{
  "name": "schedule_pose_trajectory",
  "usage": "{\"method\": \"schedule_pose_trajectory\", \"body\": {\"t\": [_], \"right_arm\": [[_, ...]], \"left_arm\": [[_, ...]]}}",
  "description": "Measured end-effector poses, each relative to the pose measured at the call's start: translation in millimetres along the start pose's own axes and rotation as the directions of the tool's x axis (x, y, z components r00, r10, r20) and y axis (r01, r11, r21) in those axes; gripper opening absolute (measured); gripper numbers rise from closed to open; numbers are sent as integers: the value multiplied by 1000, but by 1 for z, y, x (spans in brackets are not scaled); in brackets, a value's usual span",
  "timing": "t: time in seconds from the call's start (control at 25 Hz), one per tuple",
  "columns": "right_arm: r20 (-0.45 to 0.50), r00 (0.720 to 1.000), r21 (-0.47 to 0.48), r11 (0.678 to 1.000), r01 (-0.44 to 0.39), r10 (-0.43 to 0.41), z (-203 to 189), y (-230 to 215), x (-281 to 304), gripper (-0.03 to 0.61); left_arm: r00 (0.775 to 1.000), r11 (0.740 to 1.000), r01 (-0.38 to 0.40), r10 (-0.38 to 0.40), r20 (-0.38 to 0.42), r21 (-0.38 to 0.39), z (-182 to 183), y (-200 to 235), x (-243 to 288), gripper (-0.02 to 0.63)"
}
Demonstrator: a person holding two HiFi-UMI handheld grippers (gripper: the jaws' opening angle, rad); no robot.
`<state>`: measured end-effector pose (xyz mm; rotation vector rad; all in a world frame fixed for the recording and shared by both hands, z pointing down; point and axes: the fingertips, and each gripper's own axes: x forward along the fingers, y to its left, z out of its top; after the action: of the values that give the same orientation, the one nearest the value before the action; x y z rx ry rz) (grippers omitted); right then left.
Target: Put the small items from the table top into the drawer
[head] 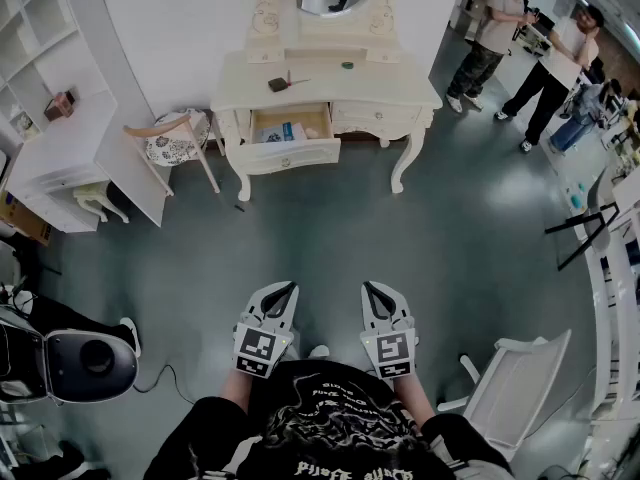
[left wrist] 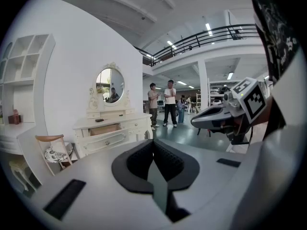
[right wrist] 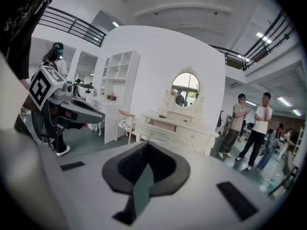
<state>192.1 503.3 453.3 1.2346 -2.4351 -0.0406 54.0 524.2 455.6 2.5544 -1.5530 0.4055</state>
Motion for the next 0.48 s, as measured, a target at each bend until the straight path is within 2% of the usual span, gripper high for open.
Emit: {"method": "schedule_pose_trajectory", "body": {"t": [0.48], "right_arm": [[6, 999, 12, 999, 49, -49, 1, -22, 11, 11]], "left_arm": [[1000, 1000, -8, 8, -7, 21, -1, 13, 15, 15]]}}
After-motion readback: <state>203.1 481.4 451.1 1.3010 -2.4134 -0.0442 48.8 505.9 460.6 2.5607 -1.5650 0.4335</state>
